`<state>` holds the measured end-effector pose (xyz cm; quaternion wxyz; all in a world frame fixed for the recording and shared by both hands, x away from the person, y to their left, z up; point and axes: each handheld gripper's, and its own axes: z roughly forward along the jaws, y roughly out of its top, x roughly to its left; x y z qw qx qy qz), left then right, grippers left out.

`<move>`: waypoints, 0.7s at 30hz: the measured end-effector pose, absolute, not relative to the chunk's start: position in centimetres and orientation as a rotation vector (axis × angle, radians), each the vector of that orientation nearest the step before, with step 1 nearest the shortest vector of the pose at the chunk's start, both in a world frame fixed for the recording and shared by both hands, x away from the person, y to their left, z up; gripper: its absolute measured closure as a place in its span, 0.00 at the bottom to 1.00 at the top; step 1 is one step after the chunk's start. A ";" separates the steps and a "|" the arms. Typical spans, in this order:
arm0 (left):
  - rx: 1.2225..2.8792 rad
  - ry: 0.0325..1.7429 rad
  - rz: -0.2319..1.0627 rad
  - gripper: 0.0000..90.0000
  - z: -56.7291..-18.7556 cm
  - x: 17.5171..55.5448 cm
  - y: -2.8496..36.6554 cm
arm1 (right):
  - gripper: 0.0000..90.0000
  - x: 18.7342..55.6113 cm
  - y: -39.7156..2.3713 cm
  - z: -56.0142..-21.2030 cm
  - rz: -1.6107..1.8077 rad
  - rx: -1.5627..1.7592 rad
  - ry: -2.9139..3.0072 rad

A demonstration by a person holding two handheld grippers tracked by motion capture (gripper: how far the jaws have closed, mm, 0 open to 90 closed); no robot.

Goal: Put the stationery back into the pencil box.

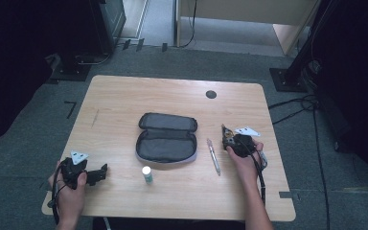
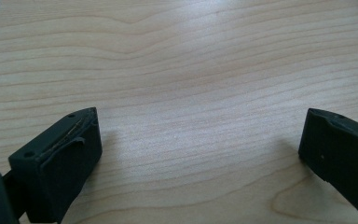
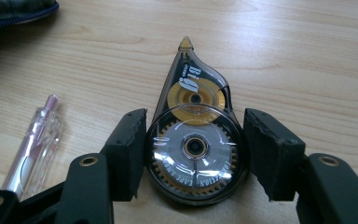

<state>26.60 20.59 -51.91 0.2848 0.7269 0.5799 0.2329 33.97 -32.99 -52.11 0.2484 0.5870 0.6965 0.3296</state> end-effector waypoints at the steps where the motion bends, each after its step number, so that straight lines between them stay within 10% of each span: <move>1: 1.944 1.551 0.623 0.00 -51.9 26.6 20.6 | 0.46 33.9 -33.0 -52.1 0.893 1.604 1.897; 21: 1.945 1.551 0.623 0.00 -51.9 26.6 20.6 | 0.47 31.5 -32.7 -48.8 0.992 1.557 1.835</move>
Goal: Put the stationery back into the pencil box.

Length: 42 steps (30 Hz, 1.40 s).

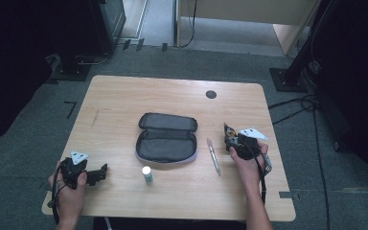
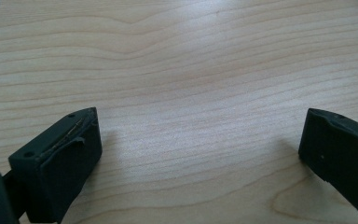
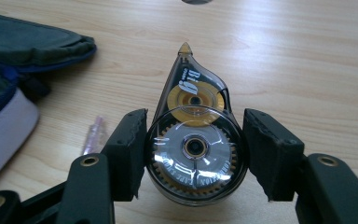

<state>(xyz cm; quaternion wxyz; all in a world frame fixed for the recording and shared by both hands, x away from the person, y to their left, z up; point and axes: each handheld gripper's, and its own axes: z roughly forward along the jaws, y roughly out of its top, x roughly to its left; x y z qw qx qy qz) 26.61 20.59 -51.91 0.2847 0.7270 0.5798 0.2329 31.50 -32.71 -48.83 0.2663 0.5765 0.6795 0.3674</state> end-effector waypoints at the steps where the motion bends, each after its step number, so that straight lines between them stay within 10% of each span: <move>1: 1.944 1.551 0.623 0.00 -51.9 26.6 20.6 | 0.47 31.4 -32.6 -48.7 0.991 1.548 1.838; 42: 1.945 1.551 0.623 0.00 -51.9 26.6 20.6 | 0.47 29.2 -21.9 -47.2 1.189 1.342 2.039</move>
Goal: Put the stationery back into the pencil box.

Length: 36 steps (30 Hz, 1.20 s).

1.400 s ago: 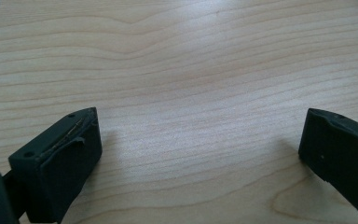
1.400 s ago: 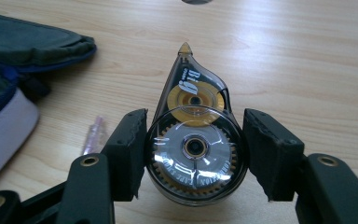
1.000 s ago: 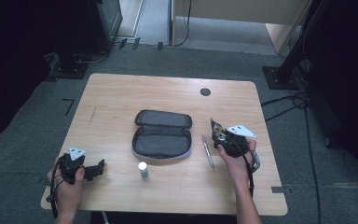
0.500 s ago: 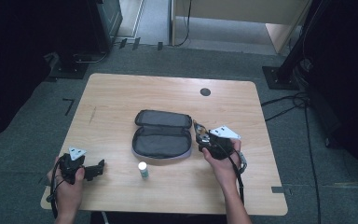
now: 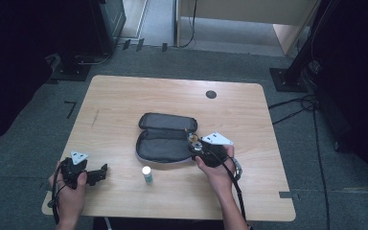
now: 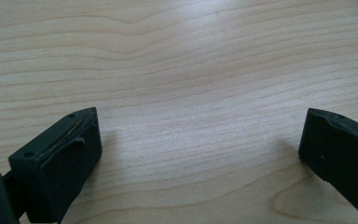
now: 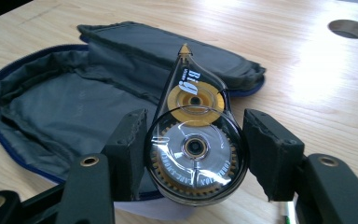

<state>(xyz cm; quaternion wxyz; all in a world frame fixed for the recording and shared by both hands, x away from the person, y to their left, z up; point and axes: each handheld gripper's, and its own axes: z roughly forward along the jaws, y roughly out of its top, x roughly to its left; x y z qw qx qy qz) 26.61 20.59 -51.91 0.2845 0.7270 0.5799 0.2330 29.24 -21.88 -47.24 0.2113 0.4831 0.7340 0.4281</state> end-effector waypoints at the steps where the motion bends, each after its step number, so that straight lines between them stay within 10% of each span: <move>1: 1.945 1.551 0.623 0.00 -51.9 26.6 20.6 | 0.47 29.2 -21.7 -47.3 1.187 1.343 2.046; 36: 1.946 1.550 0.623 0.00 -51.9 26.7 20.6 | 0.46 30.8 -18.4 -49.2 1.120 1.340 2.187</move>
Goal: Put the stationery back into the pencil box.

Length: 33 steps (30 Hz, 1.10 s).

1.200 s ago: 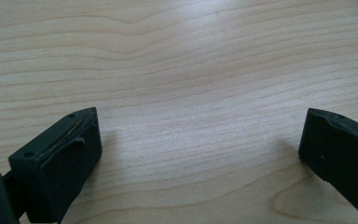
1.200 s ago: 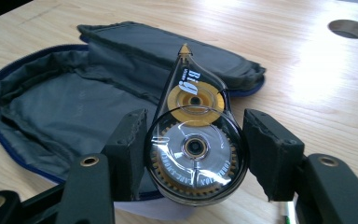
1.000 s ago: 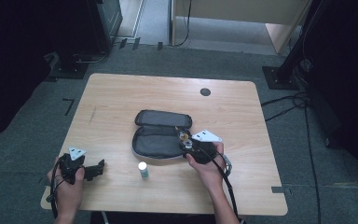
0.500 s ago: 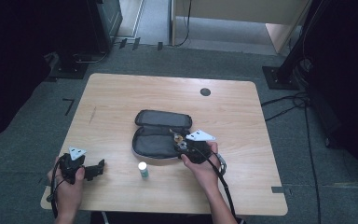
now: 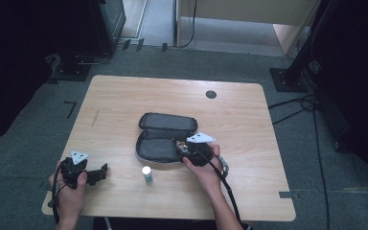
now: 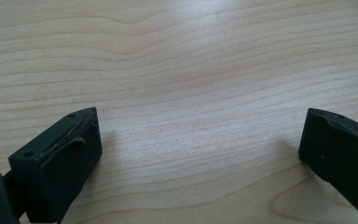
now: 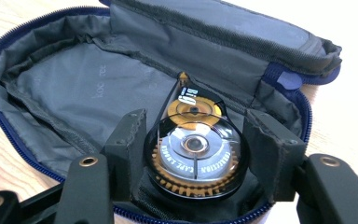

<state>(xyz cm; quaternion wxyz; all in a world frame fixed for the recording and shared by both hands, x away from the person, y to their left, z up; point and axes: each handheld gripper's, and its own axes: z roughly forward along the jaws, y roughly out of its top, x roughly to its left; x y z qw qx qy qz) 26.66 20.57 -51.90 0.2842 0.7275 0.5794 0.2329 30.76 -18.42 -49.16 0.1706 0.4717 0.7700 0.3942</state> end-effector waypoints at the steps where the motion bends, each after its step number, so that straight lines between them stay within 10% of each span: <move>1: 1.946 1.551 0.623 0.00 -51.9 26.7 20.6 | 0.46 30.8 -18.4 -49.2 1.114 1.343 2.188; 11: 1.946 1.550 0.623 0.00 -51.9 26.7 20.6 | 0.32 30.6 -18.4 -48.7 1.180 1.314 2.189; 33: 1.947 1.551 0.623 0.00 -51.9 26.7 20.6 | 0.52 28.3 -23.1 -45.2 1.230 1.351 1.989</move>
